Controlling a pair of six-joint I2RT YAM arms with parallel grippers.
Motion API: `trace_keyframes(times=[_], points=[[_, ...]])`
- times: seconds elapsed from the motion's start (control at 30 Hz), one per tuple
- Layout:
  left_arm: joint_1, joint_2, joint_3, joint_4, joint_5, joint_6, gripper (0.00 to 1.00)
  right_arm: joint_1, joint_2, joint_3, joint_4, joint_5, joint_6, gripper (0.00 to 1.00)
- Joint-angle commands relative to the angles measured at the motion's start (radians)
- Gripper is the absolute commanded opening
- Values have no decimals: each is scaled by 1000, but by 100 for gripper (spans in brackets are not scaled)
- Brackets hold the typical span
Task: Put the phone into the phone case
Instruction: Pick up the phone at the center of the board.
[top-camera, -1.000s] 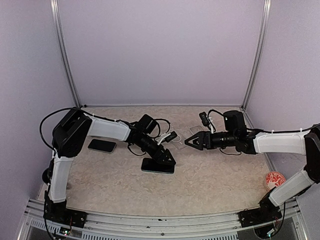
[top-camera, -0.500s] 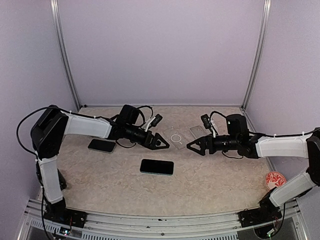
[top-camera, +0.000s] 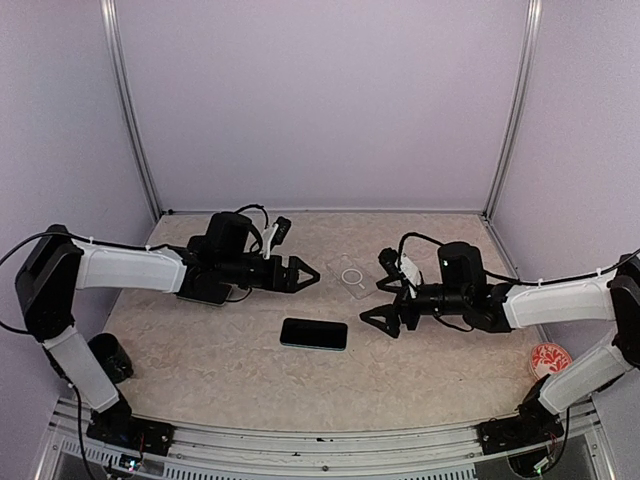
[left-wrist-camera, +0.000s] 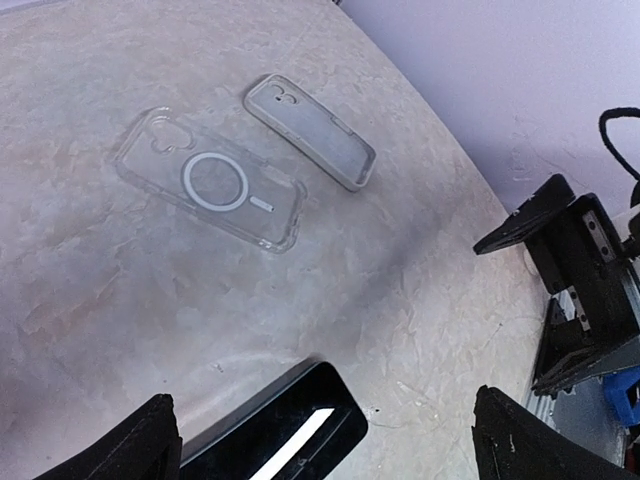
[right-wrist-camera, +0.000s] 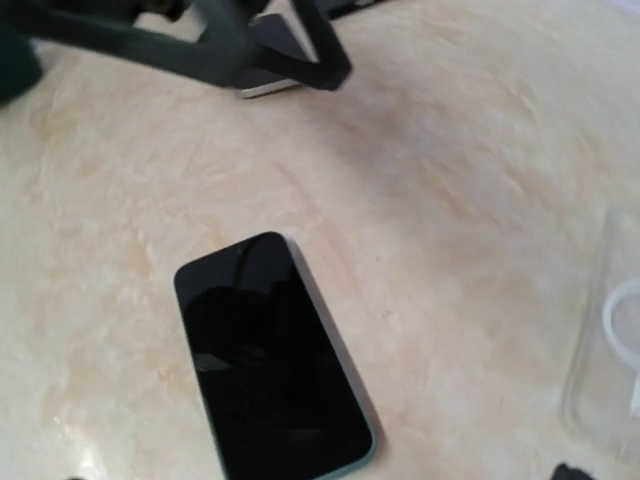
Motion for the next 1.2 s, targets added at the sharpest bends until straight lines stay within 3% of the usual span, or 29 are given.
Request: trace_keyframes(times=[0.0, 0.33, 0.67, 1.17], points=[[-17, -99, -58, -2, -190, 6, 99, 47, -6, -7, 52, 39, -251, 100], [-6, -239, -243, 110, -337, -31, 99, 67, 211, 161, -152, -31, -431, 100], [5, -367, -355, 165, -500, -56, 99, 121, 348, 257, -199, 28, -474, 100], [30, -423, -436, 227, -454, -78, 99, 129, 523, 403, -285, -14, -471, 100]])
